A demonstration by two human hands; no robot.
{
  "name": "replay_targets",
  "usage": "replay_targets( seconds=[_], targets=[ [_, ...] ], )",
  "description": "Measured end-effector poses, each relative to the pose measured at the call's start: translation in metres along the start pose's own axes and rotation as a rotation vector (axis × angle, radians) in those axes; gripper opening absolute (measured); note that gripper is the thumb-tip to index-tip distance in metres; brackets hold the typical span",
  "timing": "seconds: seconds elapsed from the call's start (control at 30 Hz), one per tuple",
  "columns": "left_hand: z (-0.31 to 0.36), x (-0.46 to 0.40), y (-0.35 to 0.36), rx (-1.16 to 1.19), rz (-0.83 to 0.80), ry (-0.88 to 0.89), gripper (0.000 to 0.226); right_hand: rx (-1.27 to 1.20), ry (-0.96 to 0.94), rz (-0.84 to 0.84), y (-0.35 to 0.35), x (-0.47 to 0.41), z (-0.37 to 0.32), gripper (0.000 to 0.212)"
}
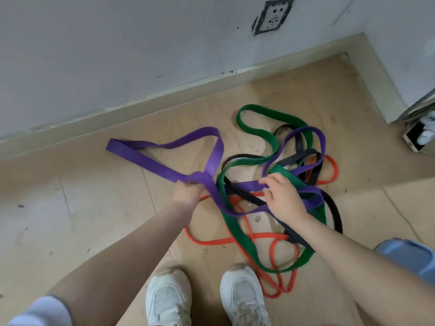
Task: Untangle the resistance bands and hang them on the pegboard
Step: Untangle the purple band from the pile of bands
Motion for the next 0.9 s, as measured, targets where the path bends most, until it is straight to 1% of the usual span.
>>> replay_targets(
  seconds=[0.03, 0.07, 0.1, 0.13, 0.17, 0.2, 0.23, 0.27, 0.3, 0.33, 0.37, 0.4, 0.43, 0.5, 0.53, 0.57, 0.6, 0.67, 0.7, 0.73, 0.77, 0.8, 0.83, 0.9],
  targets=[
    [0.001, -0.004, -0.008, -0.227, 0.079, 0.098, 0.053, 0.041, -0.01, 0.036, 0.004, 0.008, 0.011, 0.022],
    [0.005, -0.005, -0.01, -0.486, 0.131, 0.25, 0.063, 0.065, -0.011, 0.03, 0.01, 0.015, 0.017, 0.02],
    [0.009, -0.004, -0.004, -0.752, 0.1, 0.452, 0.064, 0.088, -0.032, -0.002, 0.02, 0.022, 0.02, 0.02],
    [0.012, 0.0, 0.007, -1.002, 0.004, 0.68, 0.062, 0.118, -0.059, -0.056, 0.031, 0.027, 0.021, 0.026],
    [0.008, 0.002, 0.021, -1.237, -0.143, 0.89, 0.059, 0.161, -0.087, -0.117, 0.043, 0.029, 0.02, 0.034],
    [0.002, 0.002, 0.033, -1.461, -0.273, 1.049, 0.06, 0.218, -0.115, -0.165, 0.054, 0.028, 0.019, 0.041],
    [-0.006, -0.004, 0.04, -1.623, -0.34, 1.159, 0.067, 0.279, -0.142, -0.192, 0.061, 0.027, 0.016, 0.047],
    [-0.011, -0.009, 0.046, -1.78, -0.396, 1.191, 0.072, 0.329, -0.163, -0.203, 0.068, 0.024, 0.013, 0.05],
    [-0.013, -0.012, 0.051, -1.94, -0.386, 1.205, 0.07, 0.367, -0.178, -0.201, 0.073, 0.021, 0.011, 0.051],
    [-0.016, -0.015, 0.054, -2.084, -0.385, 1.218, 0.062, 0.391, -0.18, -0.179, 0.076, 0.018, 0.011, 0.051],
    [-0.019, -0.015, 0.059, -2.161, -0.374, 1.291, 0.054, 0.404, -0.168, -0.136, 0.076, 0.015, 0.013, 0.051],
    [-0.021, -0.018, 0.064, -2.206, -0.4, 1.281, 0.047, 0.414, -0.149, -0.08, 0.073, 0.012, 0.017, 0.052],
    [-0.023, -0.021, 0.068, -2.24, -0.396, 1.285, 0.042, 0.42, -0.13, -0.035, 0.07, 0.009, 0.023, 0.053],
    [-0.011, -0.015, 0.072, -2.239, -0.327, 1.279, 0.028, 0.427, -0.111, -0.036, 0.066, 0.007, 0.034, 0.054],
    [-0.002, -0.011, 0.073, -2.182, -0.293, 1.35, 0.02, 0.444, -0.121, -0.058, 0.066, 0.007, 0.039, 0.054],
    [0.009, -0.006, 0.073, -2.05, -0.242, 1.467, 0.014, 0.449, -0.151, -0.053, 0.065, 0.009, 0.041, 0.052],
    [0.022, 0.001, 0.072, -1.887, -0.206, 1.542, 0.013, 0.458, -0.178, -0.039, 0.064, 0.011, 0.041, 0.047],
    [0.049, 0.02, 0.061, -1.608, -0.154, 1.582, 0.01, 0.447, -0.174, -0.036, 0.057, 0.015, 0.037, 0.03],
    [0.06, 0.027, 0.052, -1.518, -0.112, 1.557, 0.011, 0.388, -0.186, -0.009, 0.053, 0.016, 0.034, 0.019],
    [0.071, 0.034, 0.042, -1.451, -0.074, 1.511, 0.008, 0.308, -0.198, 0.037, 0.043, 0.015, 0.028, 0.015],
    [0.083, 0.041, 0.031, -1.388, -0.047, 1.457, 0.008, 0.227, -0.208, 0.089, 0.032, 0.013, 0.023, 0.018],
    [0.094, 0.049, 0.021, -1.329, -0.025, 1.415, 0.015, 0.138, -0.206, 0.122, 0.018, 0.011, 0.018, 0.019],
    [0.101, 0.055, 0.012, -1.273, -0.006, 1.403, 0.019, 0.038, -0.19, 0.135, 0.004, 0.008, 0.013, 0.02],
    [0.112, 0.062, -0.007, -1.177, 0.073, 1.371, 0.019, -0.143, -0.131, 0.122, -0.018, 0.004, 0.007, 0.025]
  ],
)
Point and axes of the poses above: each hand's wrist, its own x-axis away from the middle knuckle, its own y-axis out of the palm, z = x × y, the point moved 5 cm from there along -x, towards the middle knuckle, and after that the axes turned 5 degrees about y, right-handed, at the moved point
